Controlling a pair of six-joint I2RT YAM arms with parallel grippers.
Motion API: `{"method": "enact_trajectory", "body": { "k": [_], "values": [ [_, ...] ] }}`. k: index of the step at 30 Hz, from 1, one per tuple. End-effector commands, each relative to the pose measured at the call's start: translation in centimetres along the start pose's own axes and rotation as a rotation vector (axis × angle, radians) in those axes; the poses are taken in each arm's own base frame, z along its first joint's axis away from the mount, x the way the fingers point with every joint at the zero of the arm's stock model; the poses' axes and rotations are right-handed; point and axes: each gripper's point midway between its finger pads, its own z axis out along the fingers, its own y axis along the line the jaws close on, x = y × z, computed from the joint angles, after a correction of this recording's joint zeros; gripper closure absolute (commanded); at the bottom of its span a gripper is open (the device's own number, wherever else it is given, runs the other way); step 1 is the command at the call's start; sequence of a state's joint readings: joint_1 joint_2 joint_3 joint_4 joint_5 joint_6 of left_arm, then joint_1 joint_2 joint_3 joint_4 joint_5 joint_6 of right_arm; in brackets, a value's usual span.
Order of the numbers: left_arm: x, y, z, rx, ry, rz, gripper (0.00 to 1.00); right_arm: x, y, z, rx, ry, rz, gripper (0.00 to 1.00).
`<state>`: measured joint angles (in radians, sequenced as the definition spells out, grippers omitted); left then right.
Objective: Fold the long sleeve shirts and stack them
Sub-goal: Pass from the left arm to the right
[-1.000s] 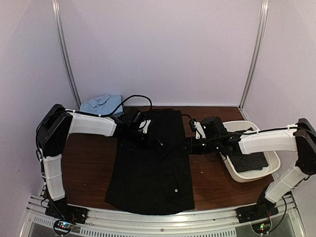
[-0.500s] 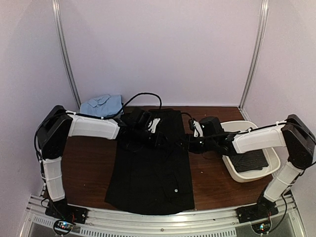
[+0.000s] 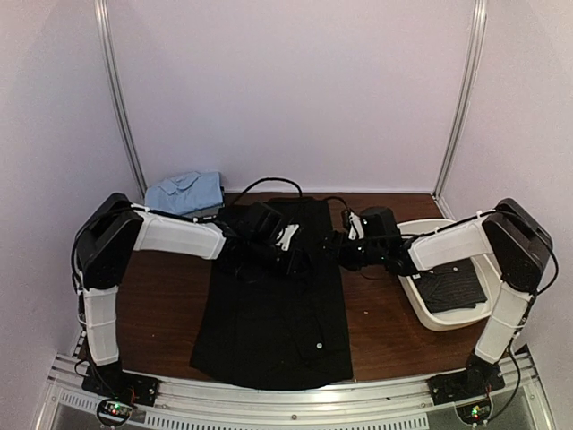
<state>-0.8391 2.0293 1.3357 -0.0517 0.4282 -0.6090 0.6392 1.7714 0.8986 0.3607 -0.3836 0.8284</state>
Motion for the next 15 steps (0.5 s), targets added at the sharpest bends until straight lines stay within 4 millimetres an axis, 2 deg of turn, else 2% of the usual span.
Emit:
{"method": "enact_trajectory", "body": {
  "k": [1, 7, 15],
  "values": [
    [-1.5, -2.1, 0.7, 0.07, -0.046, 0.042, 1.0, -1.1, 1.3, 1.1, -0.073, -0.008, 0.003, 0.23],
    [-1.8, -2.7, 0.8, 0.087, -0.05, 0.052, 1.0, -0.7, 0.8, 1.7, -0.08, 0.009, 0.008, 0.2],
    [-1.7, -3.4, 1.4, 0.117, -0.03, 0.064, 1.0, -0.5, -0.2, 0.7, -0.078, -0.01, 0.033, 0.2]
  ]
}}
